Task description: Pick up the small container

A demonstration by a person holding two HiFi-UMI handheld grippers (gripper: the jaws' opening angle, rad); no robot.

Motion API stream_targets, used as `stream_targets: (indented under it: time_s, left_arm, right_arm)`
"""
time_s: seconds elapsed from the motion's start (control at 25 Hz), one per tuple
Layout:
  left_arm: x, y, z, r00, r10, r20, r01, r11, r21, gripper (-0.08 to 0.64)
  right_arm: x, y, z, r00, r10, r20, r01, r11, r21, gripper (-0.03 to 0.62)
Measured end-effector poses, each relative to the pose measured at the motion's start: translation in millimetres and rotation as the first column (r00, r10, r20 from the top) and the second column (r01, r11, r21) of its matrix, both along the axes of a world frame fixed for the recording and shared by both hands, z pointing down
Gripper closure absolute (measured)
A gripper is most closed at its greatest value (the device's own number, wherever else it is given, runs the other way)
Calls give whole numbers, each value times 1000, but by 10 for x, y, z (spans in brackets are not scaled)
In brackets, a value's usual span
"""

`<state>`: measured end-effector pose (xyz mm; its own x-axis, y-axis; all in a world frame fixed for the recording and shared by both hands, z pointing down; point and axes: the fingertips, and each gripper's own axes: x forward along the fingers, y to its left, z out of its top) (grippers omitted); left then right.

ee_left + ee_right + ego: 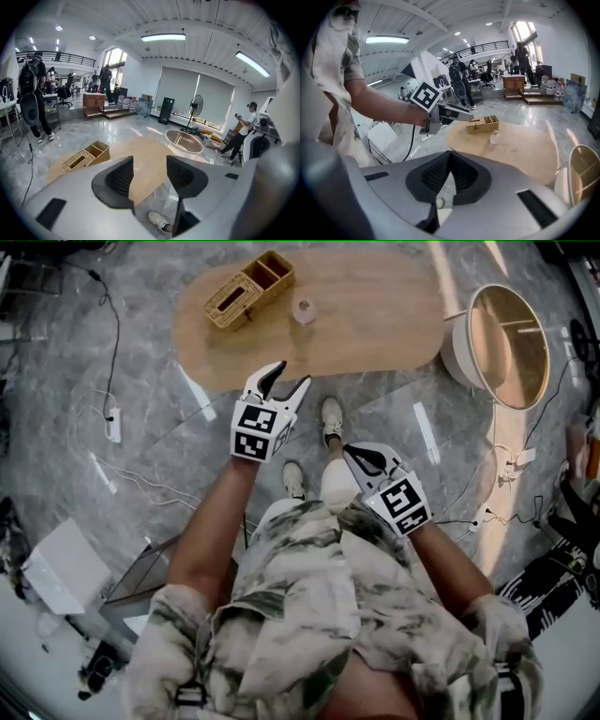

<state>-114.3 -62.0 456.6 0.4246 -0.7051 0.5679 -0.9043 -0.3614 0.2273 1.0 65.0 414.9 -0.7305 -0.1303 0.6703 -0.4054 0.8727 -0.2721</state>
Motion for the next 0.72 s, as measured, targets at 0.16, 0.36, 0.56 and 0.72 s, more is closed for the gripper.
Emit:
stream_targets:
  time_s: [0.16, 0.36, 0.56, 0.72]
  left_arm:
    - [14, -394, 306, 1000, -22, 11, 22, 1000, -15, 327]
    - [16, -793, 711, 998, -62, 19, 63, 997, -46, 327]
    - [-53, -1157, 1132, 995, -97, 34, 99, 992, -73, 327]
    - [-107, -1359, 1437, 992, -117, 53, 122, 988, -94, 327]
  right_arm:
    - [87, -303, 218, 1000, 3, -18, -4, 1000, -24, 571]
    - [199, -602, 449, 999, 15, -38, -17, 999, -50, 571]
    - [188, -867, 713, 999, 9, -52, -13, 997, -80, 571]
    - [170, -999, 892, 998, -4, -60, -2, 995, -102, 571]
